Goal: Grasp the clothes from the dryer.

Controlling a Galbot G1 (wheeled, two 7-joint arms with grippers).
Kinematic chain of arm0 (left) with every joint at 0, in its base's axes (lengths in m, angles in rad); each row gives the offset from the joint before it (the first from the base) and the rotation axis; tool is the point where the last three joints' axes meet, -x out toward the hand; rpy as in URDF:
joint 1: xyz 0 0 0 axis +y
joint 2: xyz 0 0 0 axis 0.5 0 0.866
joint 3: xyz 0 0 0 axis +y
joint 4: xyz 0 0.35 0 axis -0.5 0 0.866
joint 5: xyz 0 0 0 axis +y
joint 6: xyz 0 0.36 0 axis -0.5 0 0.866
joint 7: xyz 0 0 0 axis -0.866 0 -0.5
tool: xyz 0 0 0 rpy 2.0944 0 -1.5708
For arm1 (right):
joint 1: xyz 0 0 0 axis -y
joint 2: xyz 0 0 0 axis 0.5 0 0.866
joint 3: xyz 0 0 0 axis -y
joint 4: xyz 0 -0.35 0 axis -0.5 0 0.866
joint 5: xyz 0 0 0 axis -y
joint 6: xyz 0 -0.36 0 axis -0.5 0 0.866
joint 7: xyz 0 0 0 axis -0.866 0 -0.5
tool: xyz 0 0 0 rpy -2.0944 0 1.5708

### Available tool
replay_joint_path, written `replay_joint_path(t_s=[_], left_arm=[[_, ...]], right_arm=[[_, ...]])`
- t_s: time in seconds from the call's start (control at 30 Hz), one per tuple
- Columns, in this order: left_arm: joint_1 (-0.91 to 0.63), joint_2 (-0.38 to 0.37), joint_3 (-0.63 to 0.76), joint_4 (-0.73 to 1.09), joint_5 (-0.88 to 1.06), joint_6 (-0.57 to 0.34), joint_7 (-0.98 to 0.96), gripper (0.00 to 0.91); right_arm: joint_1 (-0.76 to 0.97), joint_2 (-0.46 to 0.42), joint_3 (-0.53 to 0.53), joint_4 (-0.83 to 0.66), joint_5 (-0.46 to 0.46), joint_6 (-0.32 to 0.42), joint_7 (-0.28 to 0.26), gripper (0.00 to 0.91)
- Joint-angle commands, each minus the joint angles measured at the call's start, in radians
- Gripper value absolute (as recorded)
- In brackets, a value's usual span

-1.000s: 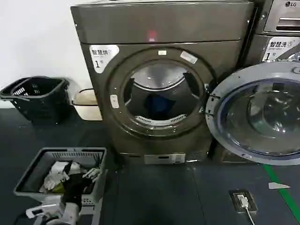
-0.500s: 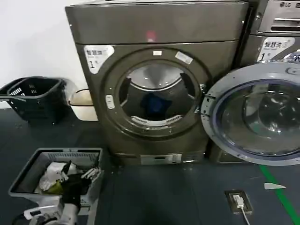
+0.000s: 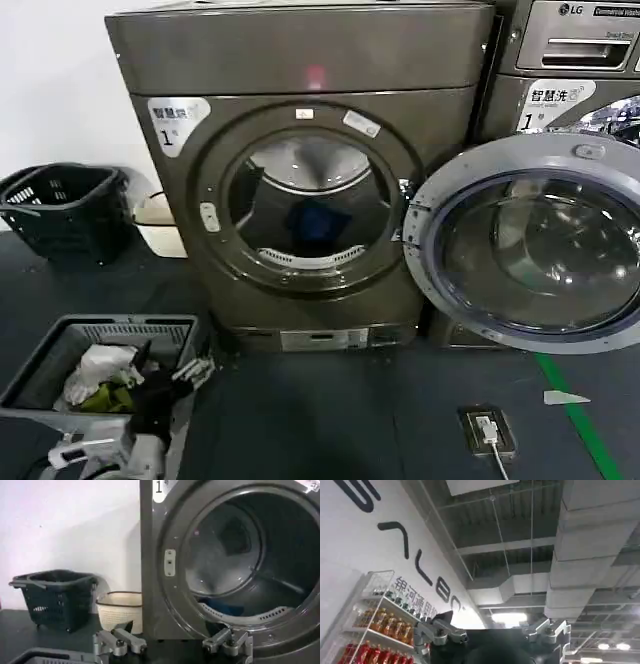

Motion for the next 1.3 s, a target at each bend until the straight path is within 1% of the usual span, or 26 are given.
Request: replay_joint_path(t_s=[0.03, 0.77, 0.83, 0.9, 1.17, 1.27, 1.3], left_arm=[[-0.001, 0.000, 0.000, 0.002, -0.001, 0.001, 0.000, 0.907], [0.006, 0.001, 0.000, -0.001, -0.001, 0.002, 0.002, 0.907], [0.008, 0.002, -0.001, -0.004, -0.001, 0.002, 0.001, 0.907], [0.009, 0.002, -0.001, -0.006, -0.001, 0.002, 0.002, 0.907], [0.006, -0.003, 0.000, -0.004, 0.002, 0.001, 0.002, 0.907], [0.003, -0.002, 0.001, -0.003, 0.003, 0.001, 0.004, 0.907], [0.002, -0.002, 0.001, -0.003, 0.002, 0.001, 0.004, 0.907]], right_arm=[[0.000, 0.001, 0.000, 0.000, 0.001, 0.001, 0.000, 0.907], [0.011, 0.000, -0.016, 0.012, 0.002, 0.002, -0.002, 0.907], [0.010, 0.001, -0.017, 0.014, 0.004, 0.018, -0.009, 0.907], [0.010, -0.001, -0.018, 0.012, 0.009, 0.026, -0.003, 0.907], [0.013, -0.001, -0.013, 0.008, 0.032, 0.042, -0.003, 0.907], [0.017, 0.003, -0.021, 0.002, 0.035, 0.090, -0.013, 0.907], [0.016, 0.003, -0.022, 0.000, 0.036, 0.095, -0.014, 0.907]])
